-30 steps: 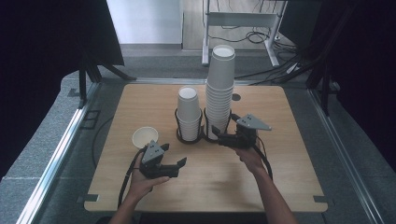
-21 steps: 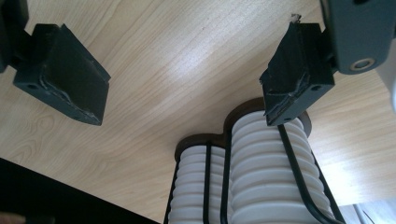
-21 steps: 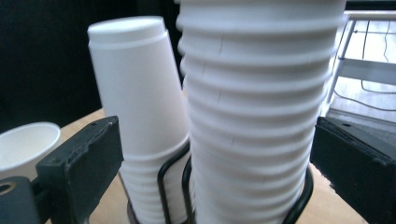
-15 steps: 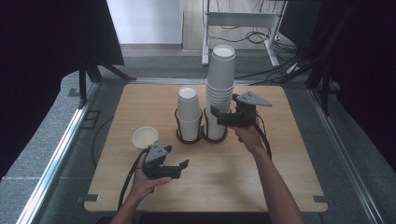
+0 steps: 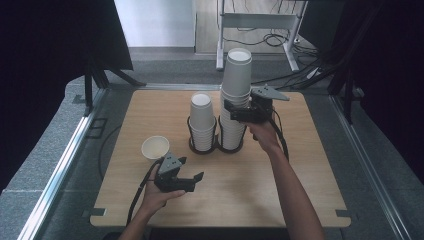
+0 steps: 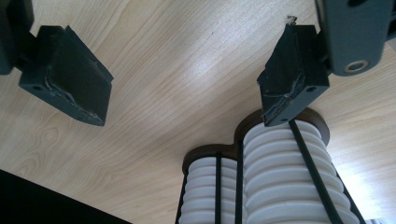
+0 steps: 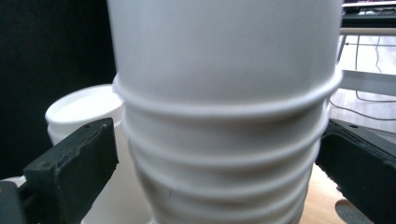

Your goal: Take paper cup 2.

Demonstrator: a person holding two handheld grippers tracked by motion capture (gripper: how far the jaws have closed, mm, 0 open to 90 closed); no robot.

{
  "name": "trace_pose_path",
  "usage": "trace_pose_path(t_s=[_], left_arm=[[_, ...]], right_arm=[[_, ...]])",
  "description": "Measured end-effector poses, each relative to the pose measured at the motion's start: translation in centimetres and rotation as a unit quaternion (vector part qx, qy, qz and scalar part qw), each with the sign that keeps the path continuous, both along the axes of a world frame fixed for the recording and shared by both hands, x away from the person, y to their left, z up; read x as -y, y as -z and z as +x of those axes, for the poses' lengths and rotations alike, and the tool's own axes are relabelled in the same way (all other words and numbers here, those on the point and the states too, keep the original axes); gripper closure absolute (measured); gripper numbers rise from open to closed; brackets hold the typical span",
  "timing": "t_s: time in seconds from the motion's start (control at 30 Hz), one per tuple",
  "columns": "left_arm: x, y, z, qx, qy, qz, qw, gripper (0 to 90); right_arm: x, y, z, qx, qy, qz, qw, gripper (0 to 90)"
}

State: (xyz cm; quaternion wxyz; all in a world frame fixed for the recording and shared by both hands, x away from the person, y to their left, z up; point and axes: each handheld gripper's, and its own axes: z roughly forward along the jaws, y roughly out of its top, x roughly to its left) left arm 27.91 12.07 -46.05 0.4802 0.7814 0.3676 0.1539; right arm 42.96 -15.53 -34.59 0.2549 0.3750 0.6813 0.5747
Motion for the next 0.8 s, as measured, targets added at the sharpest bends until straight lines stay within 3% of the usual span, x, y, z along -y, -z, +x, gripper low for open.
trace_pose_path(t_s=[0.17, 0.27, 0.8], left_arm=[[0.14, 0.19, 0.05, 0.0, 0.002, 0.004, 1.0, 16.9], [0.14, 0.22, 0.04, -0.001, 0.003, 0.005, 1.0, 16.9], [0.19, 0.27, 0.05, 0.0, 0.0, 0.002, 1.0, 17.4]], right_arm=[[-0.27, -0.48, 0.71, -0.007, -0.005, 0.01, 0.9999, 0.0], [-0.58, -0.23, 0.91, -0.005, 0.001, -0.005, 1.0, 0.7], [-0.47, -0.07, 0.77, 0.008, -0.01, -0.017, 0.9998, 2.6]])
